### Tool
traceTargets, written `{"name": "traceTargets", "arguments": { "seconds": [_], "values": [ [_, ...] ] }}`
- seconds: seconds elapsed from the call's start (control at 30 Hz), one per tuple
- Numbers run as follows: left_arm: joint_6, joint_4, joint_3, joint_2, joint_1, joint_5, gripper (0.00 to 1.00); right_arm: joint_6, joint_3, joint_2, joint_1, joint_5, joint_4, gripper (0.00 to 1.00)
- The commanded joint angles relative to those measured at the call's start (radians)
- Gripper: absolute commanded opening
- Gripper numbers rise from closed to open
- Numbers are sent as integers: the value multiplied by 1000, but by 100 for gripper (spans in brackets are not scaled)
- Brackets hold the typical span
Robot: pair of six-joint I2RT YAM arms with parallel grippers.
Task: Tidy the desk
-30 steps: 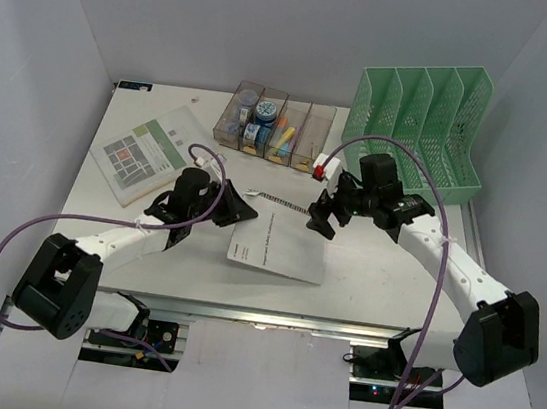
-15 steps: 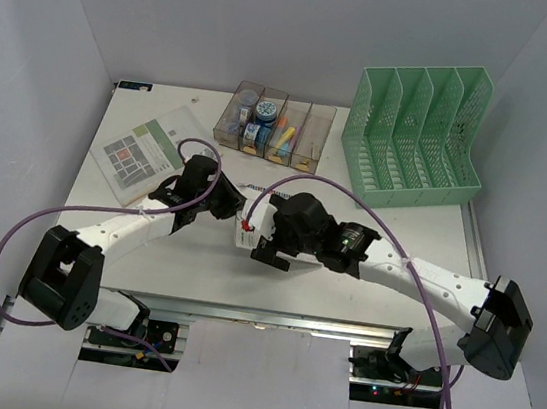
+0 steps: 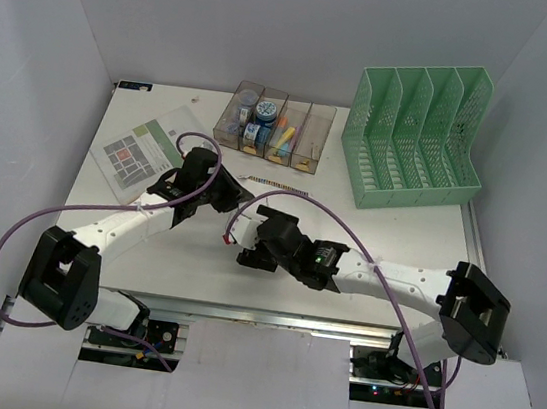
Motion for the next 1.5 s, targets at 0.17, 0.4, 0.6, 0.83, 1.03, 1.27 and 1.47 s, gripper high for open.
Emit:
{"name": "traceTargets", "arguments": {
  "seconds": [0.17,0.4,0.6,0.83,1.03,1.27,1.47],
  "values": [
    [-43,-11,44,-100,1,15,0,-37,2,131,-1,159,168,77],
    [-42,-25,31,-157,1,8,0,-43,-25,85,-55,86,138,38],
    [-33,-29,45,-192,1,-26,8,-68,-68,-55,-91,-51,80,8],
    [26,-24,114,-195,1,-30,62,-116,-77,-263,-210,-324,-85,8],
    [137,-41,213,-216,7,-129,98,-156,-38,-412,-374,-566,-217,8],
    [396,-11,229,-329,12,-214,98,-165,-18,-543,-600,-623,-219,8],
    [679,11,36,-489,12,-80,98,-107,108,-527,-888,-764,-195,8]
  ]
}}
